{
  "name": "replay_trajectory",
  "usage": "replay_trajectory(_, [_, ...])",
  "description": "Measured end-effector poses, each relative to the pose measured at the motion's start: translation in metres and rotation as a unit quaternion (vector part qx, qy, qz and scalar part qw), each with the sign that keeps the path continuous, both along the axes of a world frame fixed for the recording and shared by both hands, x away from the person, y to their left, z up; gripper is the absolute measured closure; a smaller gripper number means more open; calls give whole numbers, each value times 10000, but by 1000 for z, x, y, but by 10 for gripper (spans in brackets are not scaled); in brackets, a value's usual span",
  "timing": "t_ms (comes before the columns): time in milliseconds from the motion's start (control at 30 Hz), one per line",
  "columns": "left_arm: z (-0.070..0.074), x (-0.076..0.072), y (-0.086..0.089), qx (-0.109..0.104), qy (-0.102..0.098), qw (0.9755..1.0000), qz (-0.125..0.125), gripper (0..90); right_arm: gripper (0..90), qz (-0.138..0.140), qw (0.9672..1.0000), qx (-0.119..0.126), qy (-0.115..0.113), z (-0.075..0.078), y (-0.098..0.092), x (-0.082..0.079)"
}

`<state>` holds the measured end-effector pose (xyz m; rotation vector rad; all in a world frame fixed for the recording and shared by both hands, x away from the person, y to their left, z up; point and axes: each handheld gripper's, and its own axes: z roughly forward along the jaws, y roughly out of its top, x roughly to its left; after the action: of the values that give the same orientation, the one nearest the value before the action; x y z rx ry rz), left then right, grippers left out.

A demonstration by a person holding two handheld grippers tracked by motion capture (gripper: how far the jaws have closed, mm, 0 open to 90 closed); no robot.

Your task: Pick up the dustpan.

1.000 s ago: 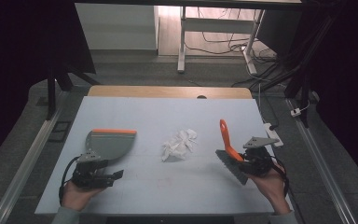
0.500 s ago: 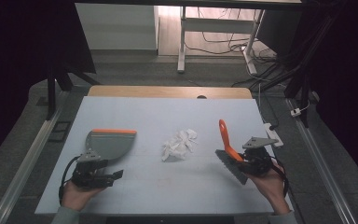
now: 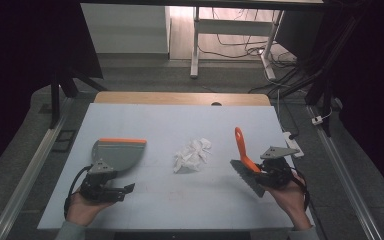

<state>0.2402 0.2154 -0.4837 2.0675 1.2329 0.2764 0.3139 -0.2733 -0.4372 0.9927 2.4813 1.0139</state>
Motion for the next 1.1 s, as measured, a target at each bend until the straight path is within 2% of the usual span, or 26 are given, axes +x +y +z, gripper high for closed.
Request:
replay_trajectory(200, [7,4,-2,60,130,9998,125,200,699,-8,10000,30,-19,1,-2,1])
replay_trajectory(267, [13,9,-3,203,248,9990,304,193,699,-12,10000,65,-47,2,-4,0])
replay_trajectory(300, [13,9,-3,203,248,9990,304,182,699,-3,10000,69,-59,3,-4,0])
replay_trajectory(367, [20,15,-3,303,387,9970,590,168,699,3,10000,62,-70,4,-4,-1])
replay_trajectory(433, [22,17,-2,307,422,9964,670,153,699,4,9999,70,-87,5,-5,-1])
replay_trajectory(500, [27,21,0,275,511,9946,862,149,699,6,9999,66,-98,6,-5,-1])
replay_trajectory(667, [24,24,6,169,577,9929,1030,137,699,-7,9999,52,-105,6,-4,-1])
replay_trajectory(700, [19,25,11,116,634,9910,1170,137,699,-10,9999,39,-99,6,-3,-2])
replay_trajectory(733, [19,25,11,116,634,9910,1170,139,699,-4,9999,23,-101,6,-2,-2])
replay_trajectory(800, [14,28,14,168,790,9885,1279,137,699,-4,9999,9,-108,5,-2,-2])
replay_trajectory(833, [11,30,18,139,880,9856,1438,139,699,0,9999,6,-102,5,-1,-2])
replay_trajectory(867, [9,30,20,164,925,9845,1483,140,699,-1,10000,9,-86,5,-1,-3])
replay_trajectory(900, [9,30,20,164,925,9845,1483,138,699,8,10000,4,-80,4,-1,-3])
replay_trajectory(1067, [4,30,33,137,1137,9798,1639,131,699,32,10000,-42,-48,2,2,-2])
replay_trajectory(1100, [4,30,33,137,1137,9798,1639,132,699,49,10000,-54,-49,2,2,-2])
